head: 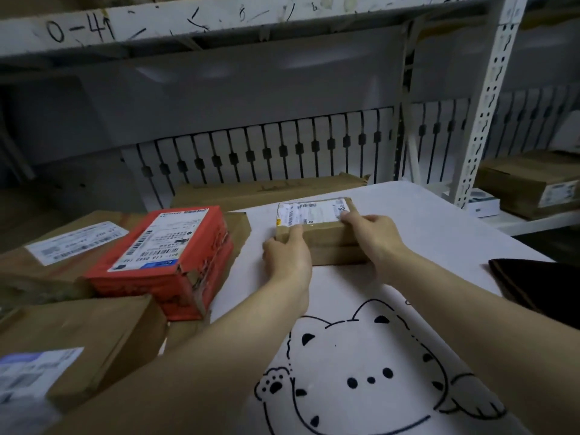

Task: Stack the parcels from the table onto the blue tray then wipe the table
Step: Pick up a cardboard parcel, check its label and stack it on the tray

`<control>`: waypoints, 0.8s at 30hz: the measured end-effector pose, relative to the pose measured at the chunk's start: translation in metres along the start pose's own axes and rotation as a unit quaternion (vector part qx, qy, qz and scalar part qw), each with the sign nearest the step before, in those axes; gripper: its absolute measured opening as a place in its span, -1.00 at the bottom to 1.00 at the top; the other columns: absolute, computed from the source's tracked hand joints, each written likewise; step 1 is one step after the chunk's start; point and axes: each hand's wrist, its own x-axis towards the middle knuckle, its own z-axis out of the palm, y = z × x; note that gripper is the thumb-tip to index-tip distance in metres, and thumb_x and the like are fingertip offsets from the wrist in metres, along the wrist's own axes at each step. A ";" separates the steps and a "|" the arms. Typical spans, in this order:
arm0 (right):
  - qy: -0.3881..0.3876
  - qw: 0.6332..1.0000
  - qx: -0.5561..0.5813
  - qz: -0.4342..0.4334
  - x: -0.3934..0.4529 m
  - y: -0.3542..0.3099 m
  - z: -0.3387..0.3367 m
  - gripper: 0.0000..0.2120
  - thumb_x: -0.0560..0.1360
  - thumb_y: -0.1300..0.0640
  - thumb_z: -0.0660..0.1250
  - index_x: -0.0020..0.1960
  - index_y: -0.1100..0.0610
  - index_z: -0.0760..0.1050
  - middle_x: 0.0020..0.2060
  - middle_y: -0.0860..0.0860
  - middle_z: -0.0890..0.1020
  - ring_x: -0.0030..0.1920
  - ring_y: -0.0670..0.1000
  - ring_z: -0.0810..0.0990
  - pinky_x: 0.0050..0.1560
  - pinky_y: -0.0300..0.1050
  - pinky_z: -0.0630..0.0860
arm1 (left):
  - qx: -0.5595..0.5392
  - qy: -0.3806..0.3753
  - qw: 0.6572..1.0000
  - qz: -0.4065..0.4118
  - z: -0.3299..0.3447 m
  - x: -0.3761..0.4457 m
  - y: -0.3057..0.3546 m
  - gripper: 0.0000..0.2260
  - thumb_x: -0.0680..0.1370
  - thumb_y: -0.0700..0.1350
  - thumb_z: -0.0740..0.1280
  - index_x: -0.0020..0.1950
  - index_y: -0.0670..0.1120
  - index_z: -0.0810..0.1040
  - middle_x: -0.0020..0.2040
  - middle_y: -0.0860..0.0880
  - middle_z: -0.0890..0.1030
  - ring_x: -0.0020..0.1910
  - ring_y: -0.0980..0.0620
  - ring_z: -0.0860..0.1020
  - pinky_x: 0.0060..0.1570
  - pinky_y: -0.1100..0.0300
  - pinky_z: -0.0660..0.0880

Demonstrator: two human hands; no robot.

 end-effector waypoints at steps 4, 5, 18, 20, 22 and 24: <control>-0.005 1.000 0.012 0.005 -0.045 0.000 -0.004 -0.71 0.47 -0.10 0.39 -0.11 0.13 0.48 -0.15 0.02 0.54 -0.10 0.06 0.50 -0.12 -0.04 0.40 | -0.022 0.027 0.999 -0.011 -0.028 -0.032 -0.004 -0.44 0.45 0.15 0.29 0.38 -0.07 0.40 0.27 -0.01 0.53 0.12 -0.03 0.52 0.02 0.10 0.43; -0.011 1.000 0.022 0.012 -0.057 -0.001 -0.005 -0.70 0.47 -0.10 0.39 -0.07 0.14 0.47 -0.15 0.02 0.52 -0.12 0.05 0.48 -0.16 -0.05 0.38 | -0.024 0.043 0.999 -0.009 -0.035 -0.040 -0.006 -0.48 0.50 0.12 0.31 0.39 -0.07 0.37 0.26 0.07 0.49 0.09 0.01 0.47 0.02 0.13 0.38; -0.105 0.980 0.153 0.079 -0.169 0.008 -0.029 -0.10 0.08 -0.22 0.50 0.37 0.05 0.40 0.10 0.07 0.68 0.10 0.15 0.66 0.19 0.14 0.56 | -0.185 -0.040 0.980 -0.066 -0.103 -0.130 -0.017 -0.38 0.30 0.05 0.55 0.31 0.21 0.41 0.18 0.04 0.64 0.10 -0.09 0.65 -0.07 0.00 0.63; -0.127 0.976 0.158 0.075 -0.189 0.008 -0.032 -0.17 0.09 -0.18 0.47 0.32 0.08 0.46 0.02 0.08 0.71 0.05 0.17 0.68 0.20 0.19 0.57 | -0.227 -0.089 0.965 -0.101 -0.112 -0.143 -0.017 -0.51 0.42 -0.04 0.53 0.32 0.06 0.48 0.09 -0.06 0.70 0.04 -0.08 0.68 -0.16 0.06 0.64; -0.153 0.975 0.148 0.071 -0.203 0.010 -0.035 -0.32 0.14 -0.15 0.44 0.20 0.12 0.54 -0.12 0.08 0.74 0.01 0.19 0.69 0.20 0.21 0.57 | -0.222 -0.119 0.962 -0.109 -0.123 -0.154 -0.016 -0.57 0.44 -0.06 0.52 0.28 -0.03 0.53 0.02 -0.09 0.72 0.02 -0.07 0.69 -0.12 0.06 0.63; -0.182 0.971 0.142 0.065 -0.214 0.011 -0.040 -0.54 0.32 -0.09 0.42 0.12 0.16 0.57 -0.21 0.09 0.70 -0.11 0.17 0.66 0.03 0.14 0.64 | -0.205 -0.135 0.965 -0.094 -0.136 -0.160 -0.014 -0.58 0.43 -0.08 0.53 0.25 -0.05 0.55 0.02 -0.08 0.73 0.02 -0.06 0.69 -0.07 0.04 0.63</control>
